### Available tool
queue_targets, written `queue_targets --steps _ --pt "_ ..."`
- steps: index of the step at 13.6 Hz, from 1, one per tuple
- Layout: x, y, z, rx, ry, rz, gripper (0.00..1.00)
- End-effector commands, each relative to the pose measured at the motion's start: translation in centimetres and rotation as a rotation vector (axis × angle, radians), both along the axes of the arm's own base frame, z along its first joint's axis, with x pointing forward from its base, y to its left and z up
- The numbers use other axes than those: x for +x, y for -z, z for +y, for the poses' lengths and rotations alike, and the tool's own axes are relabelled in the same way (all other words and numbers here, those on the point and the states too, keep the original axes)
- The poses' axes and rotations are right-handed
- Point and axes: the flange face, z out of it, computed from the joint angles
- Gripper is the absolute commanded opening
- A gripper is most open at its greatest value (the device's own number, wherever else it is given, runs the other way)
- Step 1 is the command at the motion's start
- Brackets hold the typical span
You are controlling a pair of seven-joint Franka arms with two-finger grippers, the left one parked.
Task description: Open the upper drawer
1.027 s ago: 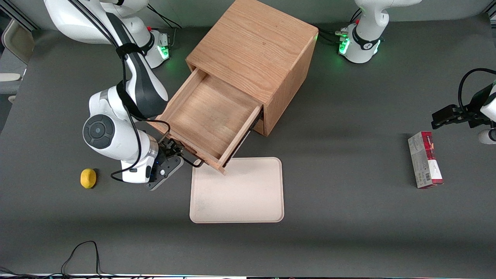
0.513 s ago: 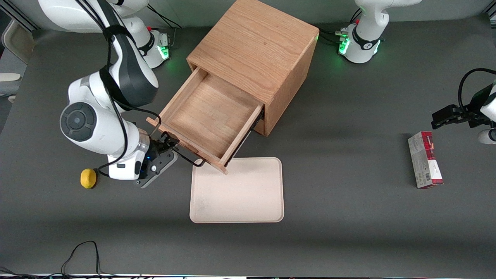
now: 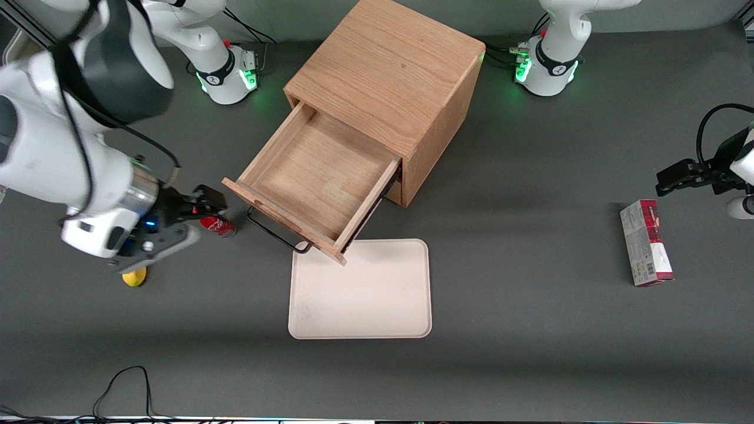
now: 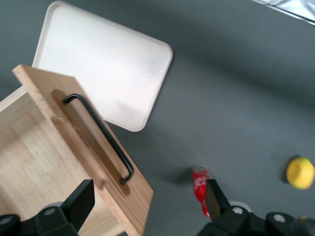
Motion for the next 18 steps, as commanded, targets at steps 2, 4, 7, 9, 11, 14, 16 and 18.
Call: queue_targets --steps 2,4,7,9,11,14,16,18 --pt "-0.9 -3.1 -6.1 -0.03 0.168 -0.01 1.0" --pt "-1.4 -4.0 -9.1 -0.049 0.219 0.011 1.0" --pt "-3.3 -5.0 -14.1 -0.021 0.288 0.002 1.0" --pt "-5.1 -5.0 -16.4 0.002 0.315 -0.019 1.0" --pt "-6.9 -4.9 -17.5 0.015 0.33 -0.028 1.0" --pt "-8.5 -4.5 -18.9 -0.016 0.349 -0.035 1.0" --pt "-8.5 -4.5 -19.3 -0.059 0.348 -0.039 1.0" --pt "-8.2 -4.2 -19.0 -0.071 0.342 -0.036 1.0"
